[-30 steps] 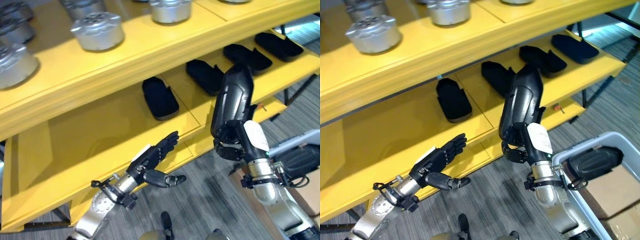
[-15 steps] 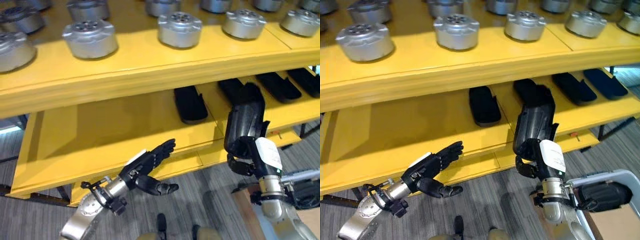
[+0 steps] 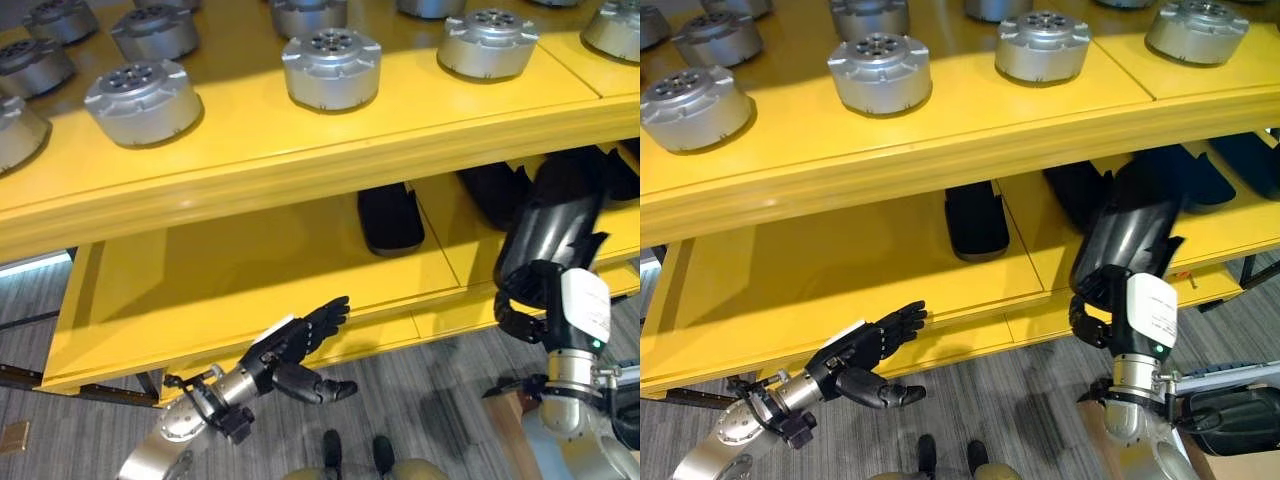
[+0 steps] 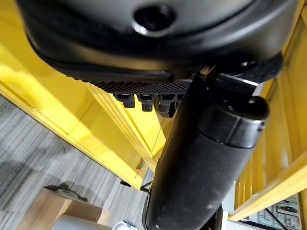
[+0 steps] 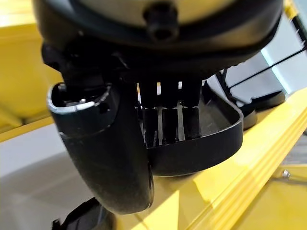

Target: Move parts from the plastic box to the shelf.

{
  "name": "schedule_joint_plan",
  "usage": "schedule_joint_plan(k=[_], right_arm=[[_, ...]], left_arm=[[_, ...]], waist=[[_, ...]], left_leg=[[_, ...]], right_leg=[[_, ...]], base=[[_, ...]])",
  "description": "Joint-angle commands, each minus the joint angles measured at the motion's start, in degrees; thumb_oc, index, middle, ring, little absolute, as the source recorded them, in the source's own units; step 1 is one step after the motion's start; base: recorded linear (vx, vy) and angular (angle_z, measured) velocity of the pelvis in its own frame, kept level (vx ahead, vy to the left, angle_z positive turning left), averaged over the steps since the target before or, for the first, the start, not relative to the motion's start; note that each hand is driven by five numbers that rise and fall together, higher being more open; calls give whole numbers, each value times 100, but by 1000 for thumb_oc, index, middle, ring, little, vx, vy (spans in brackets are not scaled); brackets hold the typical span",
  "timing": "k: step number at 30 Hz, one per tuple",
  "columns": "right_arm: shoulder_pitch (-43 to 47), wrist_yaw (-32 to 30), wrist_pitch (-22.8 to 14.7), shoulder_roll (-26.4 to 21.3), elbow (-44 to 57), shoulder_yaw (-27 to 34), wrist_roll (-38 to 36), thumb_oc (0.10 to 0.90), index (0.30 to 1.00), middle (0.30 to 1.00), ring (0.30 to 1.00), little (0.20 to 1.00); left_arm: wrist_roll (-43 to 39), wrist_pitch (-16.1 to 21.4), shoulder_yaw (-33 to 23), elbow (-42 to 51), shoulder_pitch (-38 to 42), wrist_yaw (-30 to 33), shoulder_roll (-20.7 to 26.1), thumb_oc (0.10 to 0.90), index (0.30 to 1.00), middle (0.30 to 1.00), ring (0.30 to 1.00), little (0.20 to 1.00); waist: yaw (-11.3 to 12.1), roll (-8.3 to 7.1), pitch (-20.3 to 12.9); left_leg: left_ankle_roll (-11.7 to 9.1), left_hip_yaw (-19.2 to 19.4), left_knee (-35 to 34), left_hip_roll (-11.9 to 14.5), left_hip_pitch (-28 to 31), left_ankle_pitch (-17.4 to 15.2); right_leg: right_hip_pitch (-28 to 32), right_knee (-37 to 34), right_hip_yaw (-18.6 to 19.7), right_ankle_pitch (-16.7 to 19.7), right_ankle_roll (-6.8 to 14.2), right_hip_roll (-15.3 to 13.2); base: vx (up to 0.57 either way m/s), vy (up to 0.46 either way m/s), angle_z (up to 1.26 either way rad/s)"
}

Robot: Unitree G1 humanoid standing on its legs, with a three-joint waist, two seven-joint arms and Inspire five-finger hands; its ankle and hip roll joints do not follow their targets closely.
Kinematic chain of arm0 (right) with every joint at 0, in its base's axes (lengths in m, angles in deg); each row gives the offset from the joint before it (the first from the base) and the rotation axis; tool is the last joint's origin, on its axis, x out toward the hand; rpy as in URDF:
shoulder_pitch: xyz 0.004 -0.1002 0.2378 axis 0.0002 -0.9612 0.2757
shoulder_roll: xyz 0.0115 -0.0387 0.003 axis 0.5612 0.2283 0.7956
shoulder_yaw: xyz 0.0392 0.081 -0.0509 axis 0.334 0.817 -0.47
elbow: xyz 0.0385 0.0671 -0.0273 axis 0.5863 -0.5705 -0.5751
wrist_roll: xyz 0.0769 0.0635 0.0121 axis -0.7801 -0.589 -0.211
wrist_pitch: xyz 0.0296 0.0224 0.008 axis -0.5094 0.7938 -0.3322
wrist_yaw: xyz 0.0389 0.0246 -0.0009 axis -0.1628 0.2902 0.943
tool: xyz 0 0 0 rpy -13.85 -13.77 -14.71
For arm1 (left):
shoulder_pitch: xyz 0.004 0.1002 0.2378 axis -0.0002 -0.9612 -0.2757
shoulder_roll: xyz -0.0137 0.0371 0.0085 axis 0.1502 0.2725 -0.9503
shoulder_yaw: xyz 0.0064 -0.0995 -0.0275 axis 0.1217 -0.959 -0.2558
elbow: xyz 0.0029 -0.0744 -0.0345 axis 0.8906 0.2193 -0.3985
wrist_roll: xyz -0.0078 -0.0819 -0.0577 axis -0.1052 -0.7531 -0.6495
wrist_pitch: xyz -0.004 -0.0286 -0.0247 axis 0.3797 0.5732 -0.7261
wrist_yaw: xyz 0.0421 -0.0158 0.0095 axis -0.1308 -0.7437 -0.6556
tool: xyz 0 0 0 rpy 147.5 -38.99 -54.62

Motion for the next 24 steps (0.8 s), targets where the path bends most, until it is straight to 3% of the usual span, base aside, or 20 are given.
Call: schedule_joint_plan(k=[1, 4, 5, 8, 13, 15, 16, 21, 24], right_arm=[[996, -781, -557, -468, 241, 329, 589, 400, 300, 300, 300, 300], [1068, -739, -748, -737, 289, 407, 542, 400, 300, 300, 300, 300], [1098, -728, -762, -781, 281, 413, 540, 400, 300, 300, 300, 300], [1332, -391, -961, -1098, 261, 373, 607, 400, 300, 300, 300, 300], [1184, -325, -1001, -1107, 343, 460, 555, 400, 300, 300, 300, 300], [1057, -272, -1020, -961, 519, 534, 689, 400, 300, 300, 300, 300], [1037, -26, -956, -896, 787, 530, 777, 400, 300, 300, 300, 300], [1227, 583, -1033, -878, 897, 180, 364, 400, 300, 300, 300, 300], [1305, 561, -1109, -841, 898, 28, 562, 400, 300, 300, 300, 300]], left_arm=[[-396, 486, -24, 514, 476, 280, -184, 900, 1000, 1000, 1000, 1000], [-537, 366, -29, 523, 466, 356, -252, 900, 1000, 1000, 1000, 1000], [-537, 388, -20, 506, 474, 360, -271, 900, 1000, 1000, 1000, 1000], [-531, 358, -168, 452, 353, 416, -265, 900, 1000, 1000, 1000, 1000], [-402, 215, -275, 394, 278, 460, -164, 900, 1000, 1000, 1000, 1000], [-433, 218, -421, 405, 147, 357, -58, 900, 1000, 1000, 1000, 1000], [-518, 98, -610, 476, -23, 387, 10, 900, 1000, 1000, 1000, 1000], [-585, 130, -824, 476, -158, 301, -37, 900, 1000, 1000, 1000, 1000], [-466, 145, -783, 457, -146, 291, -81, 900, 1000, 1000, 1000, 1000]], waist=[[-115, -82, -266], [-103, -43, -262], [-108, -25, -256], [20, 170, -233], [27, 186, -290], [110, 152, -354], [269, 101, -422], [559, -113, -464], [615, -153, -466]], left_leg=[[-98, -146, 353, 718, 473, -142], [-441, -460, 4, 1304, 421, 701], [-479, -513, -65, 1353, 435, 769], [-581, -831, -387, 1344, 533, 586], [-578, -668, -576, 1252, 713, 387], [-528, -597, -730, 1129, 787, 345], [-457, -629, -818, 1011, 779, 219], [-385, -690, -818, 969, 693, 132], [-393, -664, -818, 992, 690, 135]], right_leg=[[-447, 632, 499, -262, 351, 20], [-385, 508, 692, -263, 382, -109], [-365, 474, 700, -252, 385, -132], [-335, 466, 713, -258, 566, -458], [-259, 419, 534, -211, 685, -631], [-224, 311, 371, -93, 813, -735], [-137, 190, 137, -81, 932, -848], [-71, 95, -157, -64, 999, -904], [-39, 82, -224, -90, 982, -879]], base=[[37, 326, 49], [7, 275, -3], [6, 314, -29], [8, 444, -32], [6, 237, -6], [-32, 291, 37], [-54, 348, 22], [-51, 66, 69], [-11, -12, 9]])
